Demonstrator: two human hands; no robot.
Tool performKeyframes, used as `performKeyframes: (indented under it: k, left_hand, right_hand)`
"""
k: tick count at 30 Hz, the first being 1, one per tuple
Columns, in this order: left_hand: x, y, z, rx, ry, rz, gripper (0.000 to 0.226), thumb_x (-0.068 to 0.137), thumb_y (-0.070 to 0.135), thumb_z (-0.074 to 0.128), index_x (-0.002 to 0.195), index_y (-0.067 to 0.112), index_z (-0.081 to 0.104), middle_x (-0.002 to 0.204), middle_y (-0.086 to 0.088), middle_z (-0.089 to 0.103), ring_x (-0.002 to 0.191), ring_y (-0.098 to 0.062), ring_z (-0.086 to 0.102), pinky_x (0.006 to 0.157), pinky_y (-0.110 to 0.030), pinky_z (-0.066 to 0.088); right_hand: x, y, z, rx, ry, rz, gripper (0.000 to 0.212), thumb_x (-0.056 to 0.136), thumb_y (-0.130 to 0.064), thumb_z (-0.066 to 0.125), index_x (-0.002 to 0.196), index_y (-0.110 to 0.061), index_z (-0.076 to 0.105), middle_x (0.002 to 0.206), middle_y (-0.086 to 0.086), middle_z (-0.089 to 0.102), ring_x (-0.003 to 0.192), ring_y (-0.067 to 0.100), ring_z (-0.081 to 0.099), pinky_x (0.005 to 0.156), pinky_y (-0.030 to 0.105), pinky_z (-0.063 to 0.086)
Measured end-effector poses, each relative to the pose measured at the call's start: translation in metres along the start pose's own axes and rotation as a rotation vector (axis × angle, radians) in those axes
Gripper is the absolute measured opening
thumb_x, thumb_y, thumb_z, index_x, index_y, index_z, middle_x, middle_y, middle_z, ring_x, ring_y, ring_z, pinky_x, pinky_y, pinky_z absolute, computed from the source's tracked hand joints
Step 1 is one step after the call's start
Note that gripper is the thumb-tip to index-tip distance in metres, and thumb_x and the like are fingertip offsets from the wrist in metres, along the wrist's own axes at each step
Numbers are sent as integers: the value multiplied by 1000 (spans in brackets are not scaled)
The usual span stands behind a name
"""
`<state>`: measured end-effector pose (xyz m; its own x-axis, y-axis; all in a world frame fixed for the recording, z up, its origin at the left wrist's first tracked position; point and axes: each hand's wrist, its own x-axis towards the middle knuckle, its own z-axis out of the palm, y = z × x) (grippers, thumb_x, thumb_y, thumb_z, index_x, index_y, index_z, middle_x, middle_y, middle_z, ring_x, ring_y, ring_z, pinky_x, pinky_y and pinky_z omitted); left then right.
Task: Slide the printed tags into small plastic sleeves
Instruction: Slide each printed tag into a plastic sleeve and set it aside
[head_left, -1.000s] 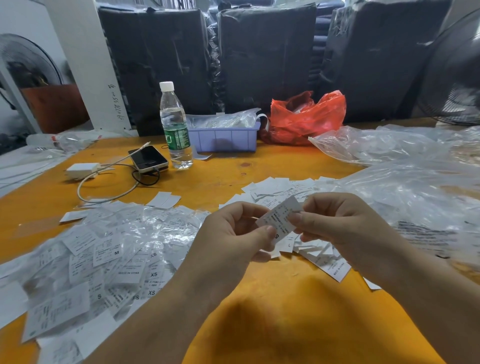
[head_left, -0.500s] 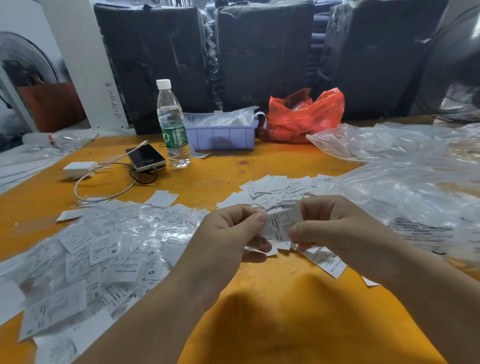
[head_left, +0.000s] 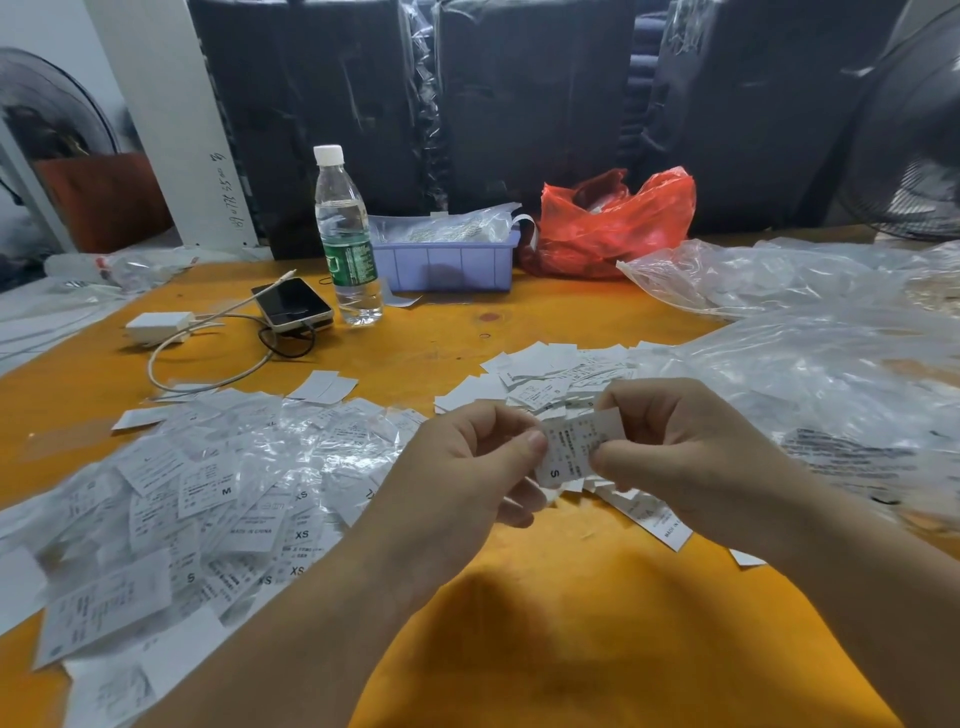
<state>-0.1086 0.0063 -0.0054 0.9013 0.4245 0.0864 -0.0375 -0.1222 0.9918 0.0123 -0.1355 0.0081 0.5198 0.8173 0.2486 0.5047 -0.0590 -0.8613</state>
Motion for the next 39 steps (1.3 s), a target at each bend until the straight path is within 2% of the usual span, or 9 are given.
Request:
performKeyframes:
  k: [4,9,16,20,26,29,33,36,39]
  left_hand:
    - [0,-1,0,24,4,15,12,94,17,61,90,8,69,76,-4,72,60,-12,65,60,-28,59]
    - [-1,-1,0,46,1,45,11,93,17,63,88,11,71,77,-4,72,61,-12,65,61,-29,59]
    - [-1,-2,0,88,-13,64,10,92,21,64,87,17,72,82,-1,73,70,-13,68,60,-23,56]
    - [1,-3,-2,54,-4,53,10,91,20,65,85,18,72,79,1,71,66,-11,66,61,-26,57]
    - [1,-3,-4,45,-51,43,15,90,14,67,87,28,73,75,8,66,65,-7,62,63,-25,55]
    - [1,-3,-5,59,-45,59,17,88,8,69,88,24,72,77,4,69,66,-7,63,62,-25,55]
    - [0,-1,-5,74,-37,71,17,83,10,75,94,21,68,84,-2,72,73,-11,63,64,-26,56]
    - [0,0,-4,95,-30,76,20,80,12,78,94,22,68,87,-5,73,74,-15,64,64,-29,55]
    - [0,0,-4,101,-21,81,21,79,11,79,93,22,67,87,-7,73,75,-18,65,65,-31,55]
  right_hand:
    - [1,-3,-1,2,-67,19,11,69,-16,55,59,-18,61,68,18,60,59,21,49,56,40,39]
    - [3,-3,-3,78,-162,72,16,69,-14,56,59,-21,66,68,7,65,60,14,54,54,27,44]
    - [1,-3,1,190,-230,93,7,75,-10,66,69,-10,69,69,9,60,60,15,53,54,22,47]
    - [2,-1,-2,185,-170,91,10,86,6,61,80,3,68,68,9,60,60,15,53,54,22,46]
    - [3,-1,-3,171,-66,100,13,86,1,62,93,11,68,91,32,62,62,16,54,57,23,48]
    - [3,0,-3,188,-87,109,13,86,0,62,93,9,68,85,30,62,63,17,54,57,23,48]
    - [2,0,-2,208,-145,91,8,87,-2,66,86,6,68,70,11,60,63,15,54,56,21,48]
    - [1,0,-1,183,-129,66,8,85,1,65,85,9,67,69,18,58,63,19,53,56,23,45]
    - [1,-2,-1,212,-96,49,15,81,-6,68,80,9,66,67,13,59,60,17,53,54,23,46]
